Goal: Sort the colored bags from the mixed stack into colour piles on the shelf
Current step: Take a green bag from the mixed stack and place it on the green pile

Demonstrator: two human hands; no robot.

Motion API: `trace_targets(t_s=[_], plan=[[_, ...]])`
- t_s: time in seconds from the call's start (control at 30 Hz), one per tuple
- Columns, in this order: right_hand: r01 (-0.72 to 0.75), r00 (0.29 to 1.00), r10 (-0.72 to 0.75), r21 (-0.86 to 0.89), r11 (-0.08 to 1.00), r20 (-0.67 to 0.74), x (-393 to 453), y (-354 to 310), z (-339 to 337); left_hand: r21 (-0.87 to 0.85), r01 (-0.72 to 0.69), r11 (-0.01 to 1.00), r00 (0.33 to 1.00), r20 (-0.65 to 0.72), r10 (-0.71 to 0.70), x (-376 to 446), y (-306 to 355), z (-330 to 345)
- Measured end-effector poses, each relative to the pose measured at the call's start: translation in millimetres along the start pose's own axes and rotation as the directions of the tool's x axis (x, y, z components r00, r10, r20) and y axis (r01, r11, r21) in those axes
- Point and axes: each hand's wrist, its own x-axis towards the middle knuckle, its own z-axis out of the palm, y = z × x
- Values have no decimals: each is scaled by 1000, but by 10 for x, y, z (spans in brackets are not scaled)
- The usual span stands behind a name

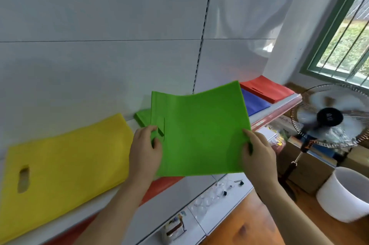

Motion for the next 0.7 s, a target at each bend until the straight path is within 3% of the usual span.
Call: trace_targets(t_s=[0.27, 0.37, 0.53, 0.7], plan=[[115, 980, -129, 93, 989, 155, 981, 334, 713, 190, 88, 978, 994, -80, -74, 277, -76, 361], [159, 951, -185, 122, 980, 249, 1341, 438, 949, 290, 185, 939, 978, -145, -148, 340, -56, 519], [270, 841, -304, 141, 953, 448, 1645, 534, 1278, 518, 325, 792, 946, -157, -285, 408, -27, 711], [331, 753, -314, 79, 940, 578, 1725, 639, 1472, 677, 343, 650, 925, -125, -358, 371, -20, 813]])
